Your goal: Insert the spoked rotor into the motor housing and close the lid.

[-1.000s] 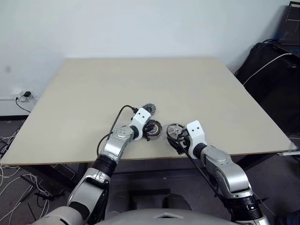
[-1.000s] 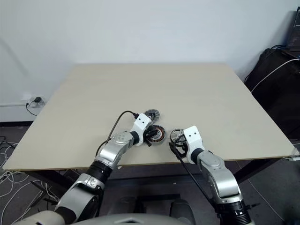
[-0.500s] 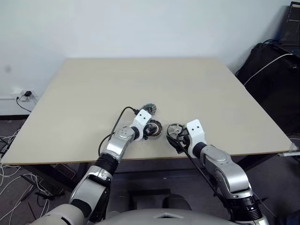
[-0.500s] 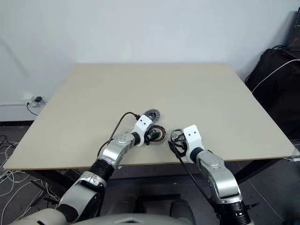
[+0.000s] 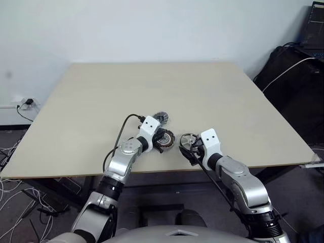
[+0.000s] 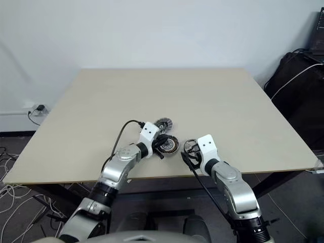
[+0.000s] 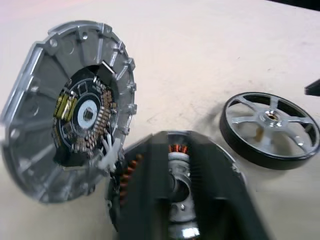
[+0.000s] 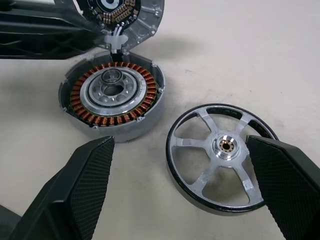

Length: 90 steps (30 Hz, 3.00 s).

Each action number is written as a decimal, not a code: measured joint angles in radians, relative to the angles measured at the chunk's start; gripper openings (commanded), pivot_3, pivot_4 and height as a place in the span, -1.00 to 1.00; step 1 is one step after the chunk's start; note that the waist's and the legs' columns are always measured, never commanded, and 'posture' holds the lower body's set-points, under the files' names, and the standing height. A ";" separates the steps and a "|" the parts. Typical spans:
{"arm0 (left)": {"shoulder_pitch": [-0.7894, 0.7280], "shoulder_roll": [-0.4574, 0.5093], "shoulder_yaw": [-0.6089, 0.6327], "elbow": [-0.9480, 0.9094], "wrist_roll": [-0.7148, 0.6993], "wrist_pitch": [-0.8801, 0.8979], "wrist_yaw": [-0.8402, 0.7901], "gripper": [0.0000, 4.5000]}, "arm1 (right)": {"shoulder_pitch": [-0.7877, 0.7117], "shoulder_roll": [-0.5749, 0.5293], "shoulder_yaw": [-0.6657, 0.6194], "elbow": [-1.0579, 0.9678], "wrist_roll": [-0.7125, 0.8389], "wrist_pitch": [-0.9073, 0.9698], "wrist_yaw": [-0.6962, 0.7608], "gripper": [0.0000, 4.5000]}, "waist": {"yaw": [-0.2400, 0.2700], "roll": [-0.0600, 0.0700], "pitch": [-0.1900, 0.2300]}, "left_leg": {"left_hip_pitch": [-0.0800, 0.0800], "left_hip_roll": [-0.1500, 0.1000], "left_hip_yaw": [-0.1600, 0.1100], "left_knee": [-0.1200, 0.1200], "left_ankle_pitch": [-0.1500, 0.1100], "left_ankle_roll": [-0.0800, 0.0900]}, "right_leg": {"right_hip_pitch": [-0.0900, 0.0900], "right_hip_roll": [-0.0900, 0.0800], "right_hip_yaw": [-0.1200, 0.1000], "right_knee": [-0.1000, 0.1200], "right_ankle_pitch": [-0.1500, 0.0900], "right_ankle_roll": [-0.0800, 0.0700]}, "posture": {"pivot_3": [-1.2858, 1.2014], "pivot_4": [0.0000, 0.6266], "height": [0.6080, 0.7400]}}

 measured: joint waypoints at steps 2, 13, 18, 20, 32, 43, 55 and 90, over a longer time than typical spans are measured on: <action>0.061 0.011 0.004 -0.070 -0.005 0.009 0.014 -1.00 | -0.004 0.007 -0.001 0.000 0.000 0.006 -0.006 0.81 | -0.004 0.000 0.000 | 0.000 0.000 0.000 0.000 0.000 0.000 | 0.000 0.000 0.000 0.000 0.000 0.000 | 0.03 -1.00 1.00; 0.407 0.100 0.056 -0.300 -0.010 -0.099 0.077 -1.00 | -0.266 0.026 0.136 0.131 -0.033 0.117 0.030 -0.76 | -0.012 0.003 0.000 | 0.001 0.005 0.003 0.000 0.000 -0.001 | -0.001 0.001 0.000 0.000 0.002 -0.002 | 0.03 -1.00 1.00; 0.493 0.135 0.054 -0.320 0.014 -0.182 0.087 -1.00 | -0.458 0.053 0.225 0.309 -0.067 0.147 0.077 -0.99 | -0.013 0.003 0.000 | 0.000 0.006 0.005 -0.001 0.000 -0.002 | -0.005 0.002 0.001 0.000 0.005 -0.006 | 0.03 -1.00 1.00; 0.506 0.134 0.052 -0.322 0.014 -0.192 0.094 -1.00 | -0.514 0.069 0.251 0.370 -0.083 0.146 0.092 -0.99 | -0.010 0.003 0.000 | 0.000 0.006 0.005 -0.001 0.000 -0.002 | -0.005 0.002 0.000 0.000 0.005 -0.006 | 0.03 -1.00 1.00; 0.519 0.103 0.049 -0.322 0.013 -0.220 0.142 -1.00 | -0.698 0.124 0.340 0.689 -0.172 0.069 0.187 -0.99 | -0.014 0.004 0.000 | -0.002 0.007 0.007 -0.001 0.001 -0.002 | -0.007 0.003 0.001 0.000 0.005 -0.006 | 0.03 -1.00 1.00; 0.508 0.087 0.028 -0.320 0.013 -0.223 0.143 -1.00 | -0.700 0.140 0.364 0.745 -0.221 0.065 0.230 -0.99 | -0.016 0.004 0.000 | -0.002 0.007 0.008 -0.001 0.001 -0.002 | -0.008 0.004 0.001 0.001 0.005 -0.006 | 0.03 -1.00 1.00; 0.502 0.084 0.019 -0.312 0.013 -0.223 0.144 -1.00 | -0.696 0.099 0.378 0.716 -0.261 0.073 0.297 -0.99 | -0.020 0.004 0.000 | -0.002 0.008 0.008 -0.002 0.001 -0.003 | -0.008 0.003 0.001 0.001 0.005 -0.006 | 0.03 -1.00 1.00; 0.494 0.063 0.007 -0.276 0.013 -0.226 0.166 -1.00 | -0.697 0.089 0.396 0.737 -0.282 0.031 0.352 -0.99 | -0.020 0.005 -0.001 | -0.002 0.008 0.008 -0.002 0.001 -0.003 | -0.008 0.003 0.001 0.000 0.005 -0.006 | 0.03 -1.00 1.00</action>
